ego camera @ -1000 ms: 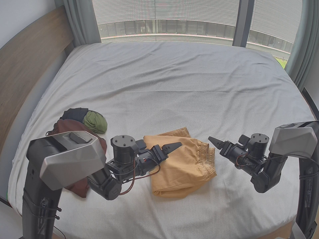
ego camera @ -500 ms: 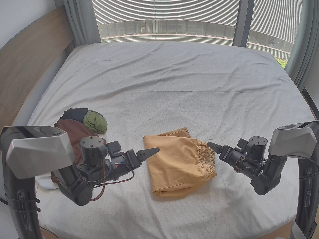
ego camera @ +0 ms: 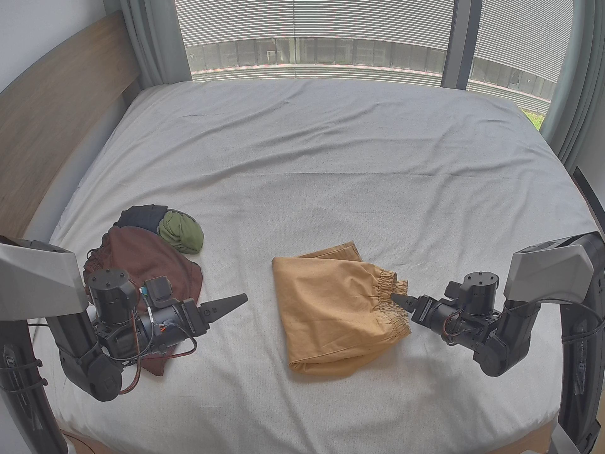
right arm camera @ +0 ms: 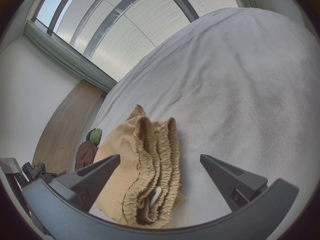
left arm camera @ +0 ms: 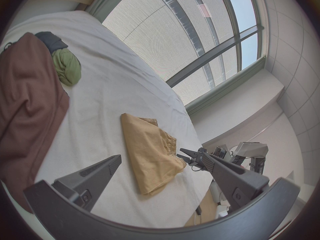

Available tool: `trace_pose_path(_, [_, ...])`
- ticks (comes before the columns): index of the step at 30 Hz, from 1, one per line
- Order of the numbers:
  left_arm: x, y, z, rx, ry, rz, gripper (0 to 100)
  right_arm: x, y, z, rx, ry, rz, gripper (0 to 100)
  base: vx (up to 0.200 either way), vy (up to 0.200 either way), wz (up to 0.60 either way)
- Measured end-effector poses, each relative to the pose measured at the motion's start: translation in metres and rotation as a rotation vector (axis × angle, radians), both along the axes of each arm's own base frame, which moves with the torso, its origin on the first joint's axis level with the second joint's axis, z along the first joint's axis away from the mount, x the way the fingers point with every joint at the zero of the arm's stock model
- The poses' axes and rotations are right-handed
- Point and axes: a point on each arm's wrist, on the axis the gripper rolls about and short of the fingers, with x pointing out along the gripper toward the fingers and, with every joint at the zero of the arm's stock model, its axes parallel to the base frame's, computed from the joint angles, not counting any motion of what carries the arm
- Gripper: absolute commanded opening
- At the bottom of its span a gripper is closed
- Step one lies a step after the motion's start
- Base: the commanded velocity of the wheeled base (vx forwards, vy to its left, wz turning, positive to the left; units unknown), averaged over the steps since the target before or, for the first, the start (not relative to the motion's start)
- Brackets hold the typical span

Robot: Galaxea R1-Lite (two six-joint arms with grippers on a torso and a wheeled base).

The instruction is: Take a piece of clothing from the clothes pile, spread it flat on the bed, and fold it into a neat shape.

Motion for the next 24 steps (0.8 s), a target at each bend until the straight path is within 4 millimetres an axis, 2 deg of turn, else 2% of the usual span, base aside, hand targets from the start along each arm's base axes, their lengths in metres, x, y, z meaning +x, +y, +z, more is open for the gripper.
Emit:
trace_pose_path(7, [-0.003,0.008,0.0,0.102,-0.087,0.012,100,-0.003,0.005,-0.011,-0.004,0.032,0.022,100,0.0,0.0,0.0])
trace_pose_path(16, [-0.004,0.018,-0.008,0.386,-0.29,0.003,100,-0.005,0.014,-0.018,0.022,0.056,0.033,100,0.0,0.0,0.0])
trace_pose_path(24, [-0.008,0.024,-0.018,0.439,-0.272,0.005,100,-0.006,0.028,-0.025,0.047,0.074,0.059,100,0.0,0.0,0.0])
